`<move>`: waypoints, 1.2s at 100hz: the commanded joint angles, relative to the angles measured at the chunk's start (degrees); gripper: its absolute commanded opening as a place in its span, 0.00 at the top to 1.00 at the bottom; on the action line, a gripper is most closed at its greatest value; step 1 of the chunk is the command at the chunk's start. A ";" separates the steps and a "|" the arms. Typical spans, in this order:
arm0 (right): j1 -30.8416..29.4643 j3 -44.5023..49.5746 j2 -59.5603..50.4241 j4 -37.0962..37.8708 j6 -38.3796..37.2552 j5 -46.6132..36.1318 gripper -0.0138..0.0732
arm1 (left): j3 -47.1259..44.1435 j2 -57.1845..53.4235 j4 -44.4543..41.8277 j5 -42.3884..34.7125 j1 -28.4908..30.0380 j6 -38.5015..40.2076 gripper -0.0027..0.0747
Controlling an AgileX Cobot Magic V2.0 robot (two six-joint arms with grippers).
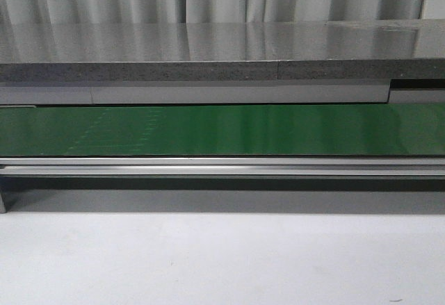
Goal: Move button from left to right
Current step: 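Lower the left gripper toward the yellow-capped button in the blue tray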
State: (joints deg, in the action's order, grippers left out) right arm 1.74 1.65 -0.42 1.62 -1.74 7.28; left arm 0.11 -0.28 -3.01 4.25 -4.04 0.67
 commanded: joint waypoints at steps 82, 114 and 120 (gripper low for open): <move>-0.09 0.06 -1.07 0.60 0.12 -4.26 0.92 | 10.25 1.81 0.11 -1.08 -0.44 0.56 0.96; -0.09 0.06 -1.07 0.60 0.12 -4.26 0.92 | 33.62 20.71 0.11 28.38 -0.44 0.56 0.96; -0.09 0.06 -1.07 0.60 0.12 -4.26 0.92 | 37.20 24.47 0.11 32.63 -0.44 0.56 0.96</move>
State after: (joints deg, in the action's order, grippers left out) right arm 1.74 1.65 -0.42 1.62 -1.74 7.28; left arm 31.21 18.92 -3.01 34.14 -4.04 0.67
